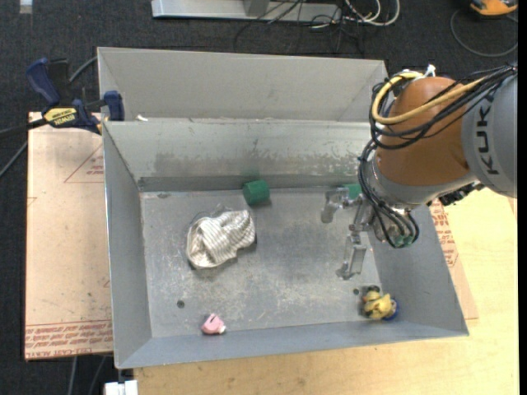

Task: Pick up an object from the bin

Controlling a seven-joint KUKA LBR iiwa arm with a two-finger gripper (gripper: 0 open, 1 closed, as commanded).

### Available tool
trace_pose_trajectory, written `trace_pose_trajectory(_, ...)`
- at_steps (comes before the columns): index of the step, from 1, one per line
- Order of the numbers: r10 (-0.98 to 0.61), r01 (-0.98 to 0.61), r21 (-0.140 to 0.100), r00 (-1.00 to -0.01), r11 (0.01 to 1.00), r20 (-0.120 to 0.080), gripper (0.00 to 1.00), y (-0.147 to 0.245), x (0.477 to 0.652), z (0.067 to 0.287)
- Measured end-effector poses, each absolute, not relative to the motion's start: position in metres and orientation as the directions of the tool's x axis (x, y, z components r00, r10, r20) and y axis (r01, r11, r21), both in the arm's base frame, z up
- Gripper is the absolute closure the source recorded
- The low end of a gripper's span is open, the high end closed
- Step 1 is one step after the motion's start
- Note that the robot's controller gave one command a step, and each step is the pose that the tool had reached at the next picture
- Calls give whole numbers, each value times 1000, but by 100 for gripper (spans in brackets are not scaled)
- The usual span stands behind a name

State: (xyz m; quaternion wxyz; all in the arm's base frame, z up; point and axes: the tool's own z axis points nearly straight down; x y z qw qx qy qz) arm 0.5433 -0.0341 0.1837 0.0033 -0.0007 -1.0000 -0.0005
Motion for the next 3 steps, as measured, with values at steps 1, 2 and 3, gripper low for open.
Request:
trace_pose_trajectory(1, 0, 0, 0, -1000, 1000, -1, 0, -34, 545, 188)
trace_pose_trajectory(2, -69, -69, 4, -998, 998, 3, 0, 48, 578, 138)
trace_pose_trajectory(3, -62, -62, 2, -998, 998, 4, 0, 57, 540, 95)
